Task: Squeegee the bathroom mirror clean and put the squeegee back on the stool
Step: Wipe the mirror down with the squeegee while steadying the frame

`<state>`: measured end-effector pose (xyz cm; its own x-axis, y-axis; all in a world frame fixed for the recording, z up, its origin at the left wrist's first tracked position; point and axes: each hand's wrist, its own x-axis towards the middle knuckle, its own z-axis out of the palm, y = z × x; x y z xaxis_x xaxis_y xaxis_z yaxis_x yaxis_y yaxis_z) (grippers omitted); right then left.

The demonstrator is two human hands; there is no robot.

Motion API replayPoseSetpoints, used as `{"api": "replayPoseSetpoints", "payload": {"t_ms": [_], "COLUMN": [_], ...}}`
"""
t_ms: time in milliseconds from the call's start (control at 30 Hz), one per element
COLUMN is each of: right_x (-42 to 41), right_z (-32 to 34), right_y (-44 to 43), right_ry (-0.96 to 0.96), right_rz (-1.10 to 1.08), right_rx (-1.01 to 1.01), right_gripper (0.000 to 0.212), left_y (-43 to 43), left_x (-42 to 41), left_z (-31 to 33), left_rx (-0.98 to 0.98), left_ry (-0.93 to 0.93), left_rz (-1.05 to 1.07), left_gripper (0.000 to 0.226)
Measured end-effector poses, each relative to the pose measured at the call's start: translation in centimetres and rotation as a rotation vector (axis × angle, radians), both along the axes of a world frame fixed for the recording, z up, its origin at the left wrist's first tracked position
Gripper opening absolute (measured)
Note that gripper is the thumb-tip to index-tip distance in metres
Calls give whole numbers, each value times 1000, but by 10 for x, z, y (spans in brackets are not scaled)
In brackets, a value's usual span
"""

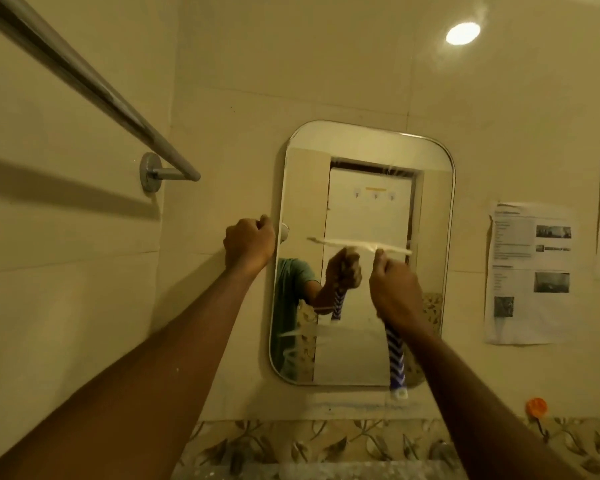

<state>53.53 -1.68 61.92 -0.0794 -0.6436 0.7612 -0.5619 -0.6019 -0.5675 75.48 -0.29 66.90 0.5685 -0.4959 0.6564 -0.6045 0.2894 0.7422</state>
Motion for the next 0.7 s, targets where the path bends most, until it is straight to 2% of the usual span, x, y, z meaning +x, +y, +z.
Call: {"api": "replayPoseSetpoints", "payload": {"t_ms": [100, 200, 333, 433, 600, 700], "right_x": [-2, -3, -5, 0, 11, 14], "right_z": [67, 121, 148, 111, -26, -79], "right_y": [-6, -18, -24, -22, -16, 2], "right_ry": [-39, -87, -88, -59, -1, 25], "right_rz": [-12, -13, -19, 5, 11, 4], "right_rx": [-30, -38, -14, -3, 53, 133], "right_gripper": [51, 50, 49, 50, 49, 47], "left_y": [2, 1, -6, -11, -13, -13], "left_x": [-7, -18, -14, -8, -7, -8], "left_z": [29, 48, 51, 50, 27, 3], "left_rx": [-81, -76, -45, -38, -24, -26], "left_ry": [9, -6, 18, 50, 8, -4], "left_rz": [-94, -149, -185, -214, -137, -97], "left_gripper": [42, 35, 37, 43, 43, 51]}}
